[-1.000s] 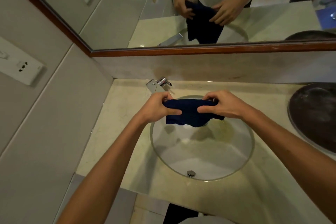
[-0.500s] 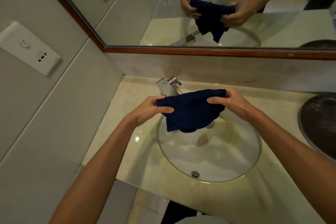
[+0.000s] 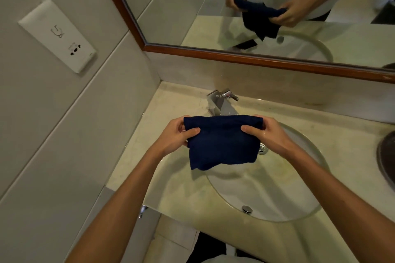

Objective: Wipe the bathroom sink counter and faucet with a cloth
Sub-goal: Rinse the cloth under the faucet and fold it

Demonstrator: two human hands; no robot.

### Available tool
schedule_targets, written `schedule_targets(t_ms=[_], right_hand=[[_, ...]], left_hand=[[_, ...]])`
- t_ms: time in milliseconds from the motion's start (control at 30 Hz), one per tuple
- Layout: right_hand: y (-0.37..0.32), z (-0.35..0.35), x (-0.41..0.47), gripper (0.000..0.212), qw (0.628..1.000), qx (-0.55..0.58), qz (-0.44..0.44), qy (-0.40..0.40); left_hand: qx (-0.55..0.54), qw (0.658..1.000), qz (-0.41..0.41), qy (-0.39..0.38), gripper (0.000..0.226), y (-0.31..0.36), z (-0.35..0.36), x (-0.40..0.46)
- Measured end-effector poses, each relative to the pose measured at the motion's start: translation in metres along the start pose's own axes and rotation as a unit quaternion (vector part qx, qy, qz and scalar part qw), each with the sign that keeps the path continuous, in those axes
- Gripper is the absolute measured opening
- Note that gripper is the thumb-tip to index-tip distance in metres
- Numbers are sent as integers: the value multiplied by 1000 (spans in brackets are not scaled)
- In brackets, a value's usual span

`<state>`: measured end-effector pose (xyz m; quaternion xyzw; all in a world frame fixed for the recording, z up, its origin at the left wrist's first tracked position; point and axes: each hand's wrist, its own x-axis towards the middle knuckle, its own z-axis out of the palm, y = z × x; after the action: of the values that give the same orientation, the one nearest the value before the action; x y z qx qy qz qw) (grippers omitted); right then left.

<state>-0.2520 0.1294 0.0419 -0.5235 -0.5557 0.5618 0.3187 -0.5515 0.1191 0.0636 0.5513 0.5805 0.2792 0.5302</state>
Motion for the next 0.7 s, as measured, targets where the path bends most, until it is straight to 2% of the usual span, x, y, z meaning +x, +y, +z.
schedule_targets(t_ms=[367,533,600,700], right_hand=[[-8,67,15,20,997,24,68,-35],[-16,97,38,12,989,49,122,-68],[-9,114,69,18,993,-1,112,-34],[9,138,115,56,971,-213,97,35]], left_hand=[[-29,996,-71,-49,22,-28,-67,-14],[-43,990,-123,-60,29,-42,-106,-7],[-36,989,-134,-44,32,-56,-121,13],[6,984,-175,42,53,-90,-139,42]])
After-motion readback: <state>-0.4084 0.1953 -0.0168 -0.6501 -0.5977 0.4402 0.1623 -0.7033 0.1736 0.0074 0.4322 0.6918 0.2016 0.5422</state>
